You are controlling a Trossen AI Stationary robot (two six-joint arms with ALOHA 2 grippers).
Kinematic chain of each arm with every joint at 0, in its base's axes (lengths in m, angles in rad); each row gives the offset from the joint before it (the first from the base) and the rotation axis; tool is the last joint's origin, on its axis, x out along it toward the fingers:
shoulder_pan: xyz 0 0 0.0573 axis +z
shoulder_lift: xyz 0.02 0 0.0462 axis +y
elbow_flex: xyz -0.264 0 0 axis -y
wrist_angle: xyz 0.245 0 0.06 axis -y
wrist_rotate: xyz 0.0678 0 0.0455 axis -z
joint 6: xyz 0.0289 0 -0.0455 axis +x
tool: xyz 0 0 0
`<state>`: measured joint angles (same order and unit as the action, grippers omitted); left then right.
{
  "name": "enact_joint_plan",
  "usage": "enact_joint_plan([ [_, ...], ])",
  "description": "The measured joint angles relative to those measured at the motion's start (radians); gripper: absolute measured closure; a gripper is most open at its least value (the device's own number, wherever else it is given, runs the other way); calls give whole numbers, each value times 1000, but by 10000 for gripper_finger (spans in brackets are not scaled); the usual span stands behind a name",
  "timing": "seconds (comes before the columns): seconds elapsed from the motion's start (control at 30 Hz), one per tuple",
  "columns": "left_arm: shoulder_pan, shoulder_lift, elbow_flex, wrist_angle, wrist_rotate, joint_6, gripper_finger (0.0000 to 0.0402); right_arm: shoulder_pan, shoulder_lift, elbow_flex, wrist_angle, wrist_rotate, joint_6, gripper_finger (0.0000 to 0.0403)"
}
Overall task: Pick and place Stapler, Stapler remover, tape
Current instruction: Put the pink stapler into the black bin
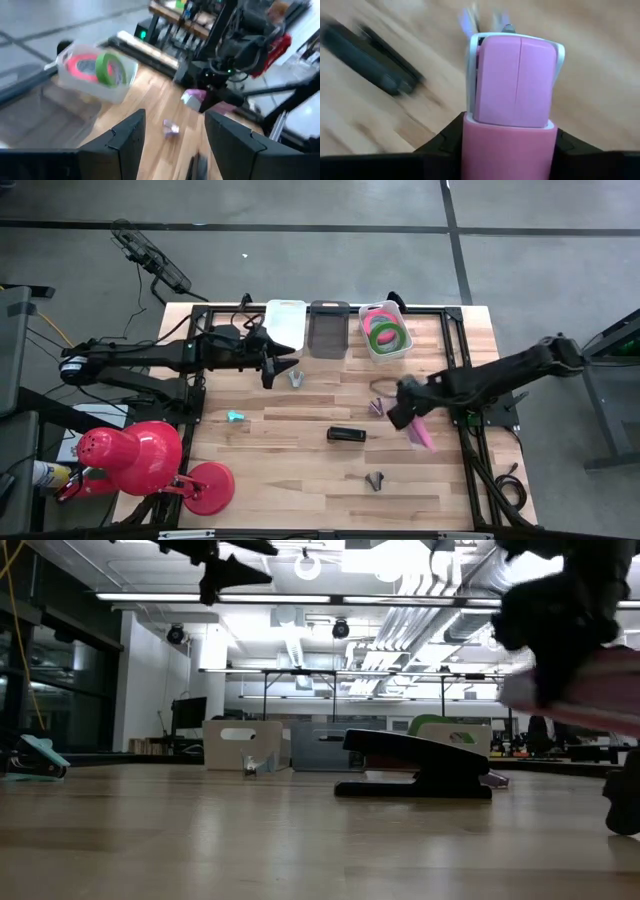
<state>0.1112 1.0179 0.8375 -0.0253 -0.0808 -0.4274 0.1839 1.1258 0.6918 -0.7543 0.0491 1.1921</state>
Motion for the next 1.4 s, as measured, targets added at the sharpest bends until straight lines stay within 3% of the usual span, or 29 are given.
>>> enact_joint_plan([
  [0.2, 0, 73, 0, 140, -1, -26, 199, -94, -201, 0, 141, 131, -230, 258],
  [0.43, 0, 172, 0, 319, 71, -52, 199, -234, -303, 0, 434, 99, -552, 258],
  [0.77, 11, 262, 0, 498, 94, -129, 195, -457, -244, 0, 824, -175, -703, 258],
  [0.93, 45, 285, 9, 499, 111, -223, 151, -539, -175, 1, 975, -346, -698, 258],
  [1.17, 53, 357, 127, 496, 129, -199, 76, -605, -18, 158, 982, -523, -780, 258],
  [1.4, 53, 431, 233, 430, 126, -160, 63, -638, 154, 387, 874, -678, -864, 258],
])
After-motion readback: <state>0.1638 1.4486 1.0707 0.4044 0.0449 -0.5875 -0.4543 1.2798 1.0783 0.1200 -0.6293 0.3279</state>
